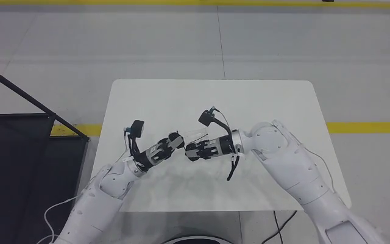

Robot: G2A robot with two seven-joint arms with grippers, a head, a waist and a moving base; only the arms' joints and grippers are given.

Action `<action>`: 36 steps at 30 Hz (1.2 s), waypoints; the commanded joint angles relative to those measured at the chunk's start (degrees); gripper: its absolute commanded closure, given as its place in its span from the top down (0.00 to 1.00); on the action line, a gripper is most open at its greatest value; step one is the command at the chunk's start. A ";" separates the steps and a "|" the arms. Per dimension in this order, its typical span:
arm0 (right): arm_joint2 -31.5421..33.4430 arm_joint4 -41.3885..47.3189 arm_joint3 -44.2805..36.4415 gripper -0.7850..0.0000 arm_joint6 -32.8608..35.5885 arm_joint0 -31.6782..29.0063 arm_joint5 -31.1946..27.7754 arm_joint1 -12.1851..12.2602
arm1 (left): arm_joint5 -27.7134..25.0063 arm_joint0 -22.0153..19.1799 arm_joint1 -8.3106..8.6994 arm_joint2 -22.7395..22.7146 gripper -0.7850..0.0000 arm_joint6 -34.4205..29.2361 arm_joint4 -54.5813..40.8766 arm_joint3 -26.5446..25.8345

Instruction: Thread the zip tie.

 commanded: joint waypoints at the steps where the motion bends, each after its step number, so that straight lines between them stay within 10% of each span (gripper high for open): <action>1: 0.89 -1.02 0.55 0.85 -0.85 0.01 0.92 0.25 | 0.05 0.12 0.05 -0.64 0.00 0.40 0.48 0.00; 20: -2.86 -18.00 8.22 0.63 -5.66 6.30 23.25 -1.07 | -0.21 2.94 1.06 -5.27 0.00 -1.92 5.47 -2.33; 36: -6.47 -19.08 15.78 0.47 -6.05 10.66 23.31 -4.10 | -0.14 2.90 1.04 -5.20 0.00 -1.90 5.26 -2.26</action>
